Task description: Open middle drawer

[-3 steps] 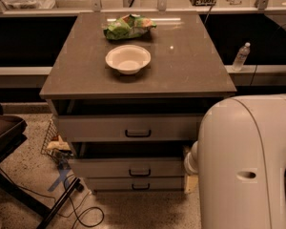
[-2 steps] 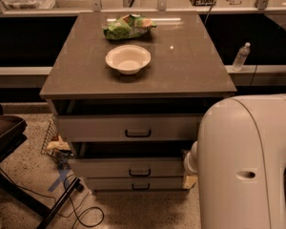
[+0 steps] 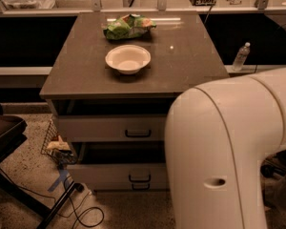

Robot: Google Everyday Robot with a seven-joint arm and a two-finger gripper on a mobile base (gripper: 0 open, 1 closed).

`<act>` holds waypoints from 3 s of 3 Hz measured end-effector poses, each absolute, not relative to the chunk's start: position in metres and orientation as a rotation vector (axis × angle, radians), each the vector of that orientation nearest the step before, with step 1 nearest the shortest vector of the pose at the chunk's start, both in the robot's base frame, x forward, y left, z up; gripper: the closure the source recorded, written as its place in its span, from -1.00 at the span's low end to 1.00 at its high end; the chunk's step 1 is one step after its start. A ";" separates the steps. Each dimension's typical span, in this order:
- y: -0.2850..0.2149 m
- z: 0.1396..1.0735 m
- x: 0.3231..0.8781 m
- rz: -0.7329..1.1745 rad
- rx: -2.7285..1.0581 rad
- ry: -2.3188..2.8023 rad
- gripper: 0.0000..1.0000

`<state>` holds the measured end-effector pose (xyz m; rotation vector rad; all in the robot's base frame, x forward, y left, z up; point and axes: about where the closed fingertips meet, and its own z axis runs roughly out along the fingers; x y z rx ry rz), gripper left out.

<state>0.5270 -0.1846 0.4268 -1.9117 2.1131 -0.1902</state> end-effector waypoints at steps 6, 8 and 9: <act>-0.172 0.446 0.471 -0.162 -1.873 2.147 -0.23; -0.172 0.446 0.471 -0.161 -1.874 2.146 -1.00; -0.172 0.446 0.471 -0.161 -1.874 2.146 -1.00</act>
Offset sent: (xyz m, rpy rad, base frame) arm -0.2804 -0.0093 -0.0035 -0.0183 0.2472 -0.1158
